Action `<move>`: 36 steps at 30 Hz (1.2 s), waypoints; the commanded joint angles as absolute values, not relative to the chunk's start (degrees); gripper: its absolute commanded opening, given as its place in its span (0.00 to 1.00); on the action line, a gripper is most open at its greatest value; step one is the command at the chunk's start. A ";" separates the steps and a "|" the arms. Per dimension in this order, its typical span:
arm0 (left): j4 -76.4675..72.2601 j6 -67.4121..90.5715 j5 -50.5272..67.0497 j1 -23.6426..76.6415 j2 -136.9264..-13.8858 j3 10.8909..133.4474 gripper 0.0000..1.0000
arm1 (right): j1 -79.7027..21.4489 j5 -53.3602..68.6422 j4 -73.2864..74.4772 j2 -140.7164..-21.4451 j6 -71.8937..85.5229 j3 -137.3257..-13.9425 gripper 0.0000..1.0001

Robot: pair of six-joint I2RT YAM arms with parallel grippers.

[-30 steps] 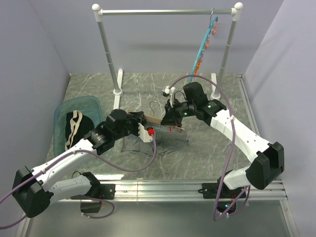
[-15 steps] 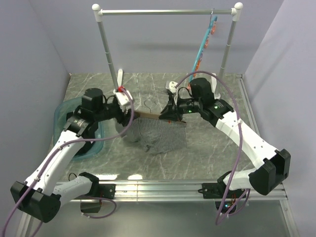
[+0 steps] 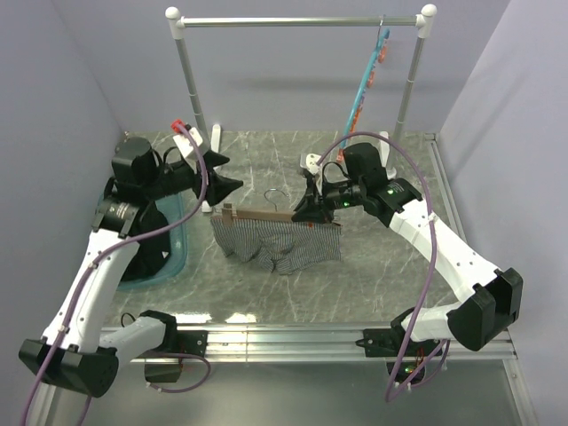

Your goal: Clip the underwear to the hanger

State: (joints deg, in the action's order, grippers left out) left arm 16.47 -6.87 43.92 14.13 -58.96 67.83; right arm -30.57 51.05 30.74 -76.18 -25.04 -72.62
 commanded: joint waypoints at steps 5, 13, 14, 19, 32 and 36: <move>24.88 -9.67 56.86 12.30 -63.63 74.80 0.66 | -30.59 53.79 31.81 -73.21 -32.68 -72.16 0.00; 43.58 -27.55 57.94 16.16 -69.96 80.76 0.64 | -30.50 56.24 35.59 -74.27 -36.82 -74.97 0.00; 45.07 -28.99 56.44 18.00 -70.74 81.12 0.64 | -30.50 56.34 35.77 -74.27 -37.09 -75.14 0.00; 51.76 -37.08 50.38 22.67 -71.98 81.74 0.64 | -30.50 56.95 35.68 -74.53 -37.62 -75.32 0.00; 55.28 -42.45 41.22 28.56 -73.21 81.12 0.33 | -30.15 57.66 35.68 -76.11 -38.06 -78.92 0.00; 55.64 -42.19 41.48 29.09 -73.74 82.18 0.12 | -30.15 57.04 35.77 -76.38 -38.06 -79.54 0.00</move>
